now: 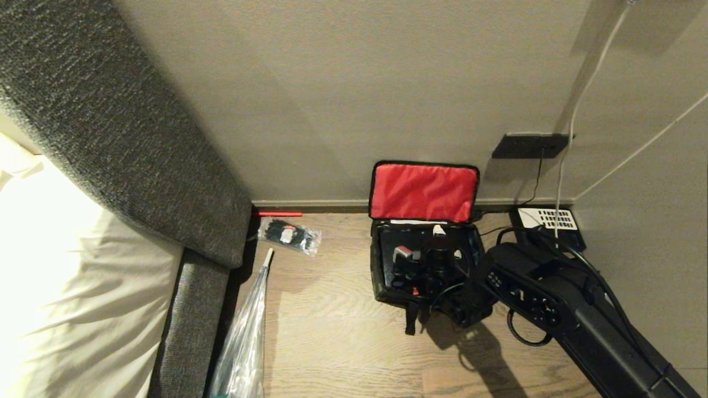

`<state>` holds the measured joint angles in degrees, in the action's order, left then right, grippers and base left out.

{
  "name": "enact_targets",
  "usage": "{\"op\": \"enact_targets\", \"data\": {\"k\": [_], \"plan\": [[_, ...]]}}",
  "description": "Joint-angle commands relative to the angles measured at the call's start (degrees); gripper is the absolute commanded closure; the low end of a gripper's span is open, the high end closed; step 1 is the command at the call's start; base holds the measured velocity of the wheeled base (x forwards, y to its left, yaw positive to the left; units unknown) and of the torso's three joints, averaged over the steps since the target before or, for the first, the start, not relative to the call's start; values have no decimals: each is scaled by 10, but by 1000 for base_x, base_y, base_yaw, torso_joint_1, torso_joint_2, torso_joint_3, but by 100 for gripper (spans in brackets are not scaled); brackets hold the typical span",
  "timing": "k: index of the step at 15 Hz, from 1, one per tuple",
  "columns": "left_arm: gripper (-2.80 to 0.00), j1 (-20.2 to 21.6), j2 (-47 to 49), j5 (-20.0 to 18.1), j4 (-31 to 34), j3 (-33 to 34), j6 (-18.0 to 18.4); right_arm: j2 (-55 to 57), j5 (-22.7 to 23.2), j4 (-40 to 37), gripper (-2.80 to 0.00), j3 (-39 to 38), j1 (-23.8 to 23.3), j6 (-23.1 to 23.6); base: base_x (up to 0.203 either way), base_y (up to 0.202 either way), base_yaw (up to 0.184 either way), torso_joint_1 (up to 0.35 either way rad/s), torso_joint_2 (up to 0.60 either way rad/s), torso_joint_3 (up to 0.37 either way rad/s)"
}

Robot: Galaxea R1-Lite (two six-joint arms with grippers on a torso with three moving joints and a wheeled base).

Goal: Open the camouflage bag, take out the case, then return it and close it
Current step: Grip the handle

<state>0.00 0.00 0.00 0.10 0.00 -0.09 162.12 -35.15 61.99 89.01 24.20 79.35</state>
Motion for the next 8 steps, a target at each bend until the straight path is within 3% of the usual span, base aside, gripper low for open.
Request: {"op": "enact_targets", "data": {"k": [1,8], "plan": [[0,0,0,0,0,0,0,10,-1,-3,-280,18,-6,4,0,0,0,0,0,0],[0,0,0,0,0,0,0,16,-2,-3,-280,47,-8,1,0,0,0,0,0,0]]}}
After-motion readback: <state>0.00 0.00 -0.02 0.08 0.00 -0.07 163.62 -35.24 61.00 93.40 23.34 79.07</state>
